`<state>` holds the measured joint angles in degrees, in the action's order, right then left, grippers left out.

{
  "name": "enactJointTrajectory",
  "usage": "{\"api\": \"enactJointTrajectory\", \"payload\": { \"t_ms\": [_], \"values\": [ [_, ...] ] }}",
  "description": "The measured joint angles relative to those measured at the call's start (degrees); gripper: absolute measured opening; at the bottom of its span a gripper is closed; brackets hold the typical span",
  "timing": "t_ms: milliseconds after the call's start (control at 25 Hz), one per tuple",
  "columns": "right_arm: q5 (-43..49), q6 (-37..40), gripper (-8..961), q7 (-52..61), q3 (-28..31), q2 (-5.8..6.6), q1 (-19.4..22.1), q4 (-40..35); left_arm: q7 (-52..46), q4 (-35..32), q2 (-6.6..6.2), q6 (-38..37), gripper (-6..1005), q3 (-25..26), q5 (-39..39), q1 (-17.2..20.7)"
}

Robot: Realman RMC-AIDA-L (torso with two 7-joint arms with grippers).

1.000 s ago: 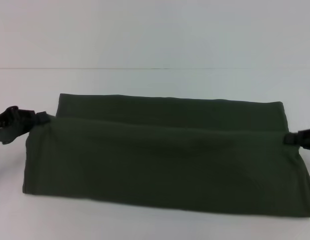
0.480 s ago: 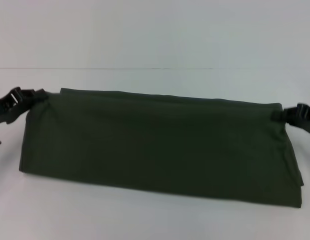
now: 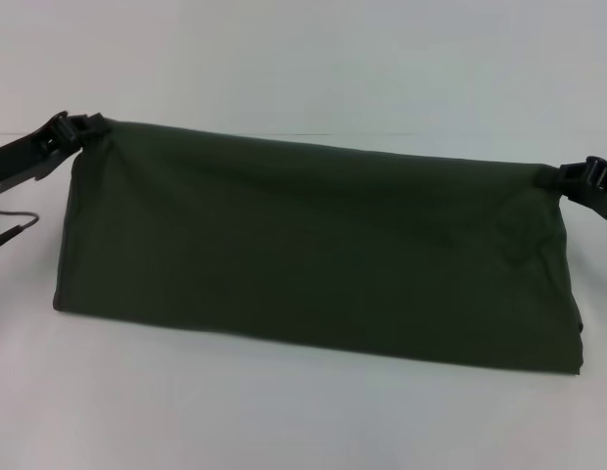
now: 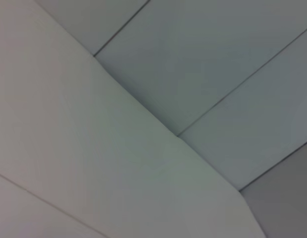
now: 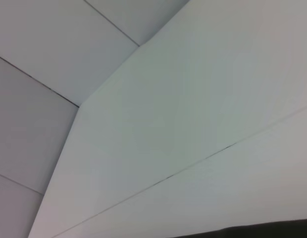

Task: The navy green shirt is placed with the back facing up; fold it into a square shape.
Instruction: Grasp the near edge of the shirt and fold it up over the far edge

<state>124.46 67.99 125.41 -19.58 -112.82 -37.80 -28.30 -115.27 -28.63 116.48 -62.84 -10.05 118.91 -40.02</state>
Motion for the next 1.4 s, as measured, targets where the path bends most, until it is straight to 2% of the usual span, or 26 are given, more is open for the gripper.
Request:
{"api": "enactJointTrajectory", "payload": {
  "t_ms": [120,400,600,800,1040,1240,1400],
  "values": [
    [-0.4,-2.8,79,-1.8,-0.2,-0.98,-0.1,0.2,2.7,0.0,1.23,4.7,114,0.0,-0.4,-1.4],
    [-1.0,-10.4,82,-5.4,-0.3,-3.9,-0.5,0.4,12.3,0.2,5.14,14.7,118,0.0,-3.3,-3.8],
    [-3.9,-14.7,85,-9.2,-0.3,-5.4,-0.8,1.1,20.3,1.6,7.14,19.5,120,0.0,-7.6,-5.0],
    [-8.2,-17.1,87,-15.3,-0.3,-6.38,-0.8,2.4,31.0,5.4,7.39,20.9,123,-0.1,-15.2,-5.5],
    [-10.7,-19.8,90,-19.6,-0.3,-6.67,-1.3,4.5,46.4,10.5,7.48,20.7,126,0.1,-25.9,-5.5],
    [-13.8,-20.0,281,-22.2,-0.3,-6.7,-1.3,5.9,51.3,12.4,7.5,20.6,128,0.3,-31.7,-5.0],
    [-15.8,-19.6,449,-24.0,-0.3,-6.7,-1.0,6.2,52.2,12.5,7.52,20.5,130,0.1,-32.7,-4.6]
  ]
}}
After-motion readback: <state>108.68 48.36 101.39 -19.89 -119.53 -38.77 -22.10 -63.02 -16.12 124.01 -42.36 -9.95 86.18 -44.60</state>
